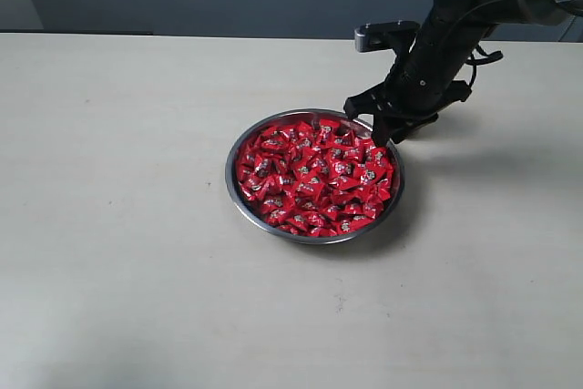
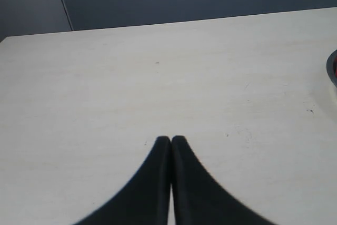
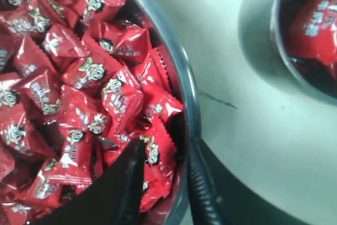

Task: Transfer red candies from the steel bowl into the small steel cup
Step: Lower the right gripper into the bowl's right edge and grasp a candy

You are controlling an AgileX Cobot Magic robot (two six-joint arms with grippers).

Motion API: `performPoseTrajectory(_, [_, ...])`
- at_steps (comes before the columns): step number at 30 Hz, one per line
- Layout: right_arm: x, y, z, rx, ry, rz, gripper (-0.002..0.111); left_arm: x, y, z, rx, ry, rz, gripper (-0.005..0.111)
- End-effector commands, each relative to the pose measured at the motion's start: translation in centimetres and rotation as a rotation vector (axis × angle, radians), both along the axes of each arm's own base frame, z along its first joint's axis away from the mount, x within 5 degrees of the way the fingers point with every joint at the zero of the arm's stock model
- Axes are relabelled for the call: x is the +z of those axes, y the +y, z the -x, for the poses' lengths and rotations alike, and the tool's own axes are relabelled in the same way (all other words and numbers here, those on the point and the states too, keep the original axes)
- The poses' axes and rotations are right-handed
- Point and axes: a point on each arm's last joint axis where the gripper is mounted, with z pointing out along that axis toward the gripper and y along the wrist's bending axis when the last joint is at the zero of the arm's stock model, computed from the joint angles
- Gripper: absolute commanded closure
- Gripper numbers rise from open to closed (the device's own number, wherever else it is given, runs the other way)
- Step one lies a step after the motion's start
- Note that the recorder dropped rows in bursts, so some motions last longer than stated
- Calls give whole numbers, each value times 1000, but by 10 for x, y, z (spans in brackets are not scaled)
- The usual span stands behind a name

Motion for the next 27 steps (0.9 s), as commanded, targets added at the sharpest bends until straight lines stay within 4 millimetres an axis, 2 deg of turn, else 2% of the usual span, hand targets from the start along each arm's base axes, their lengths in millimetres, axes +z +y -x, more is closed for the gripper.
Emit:
performPoseTrajectory(1, [0,0,1,-3,4,-3,80,4,0,0,0,-21,-2,106])
performPoseTrajectory(27, [0,0,-1,-8,-15,-8,80,4,0,0,0,-21,-2,106])
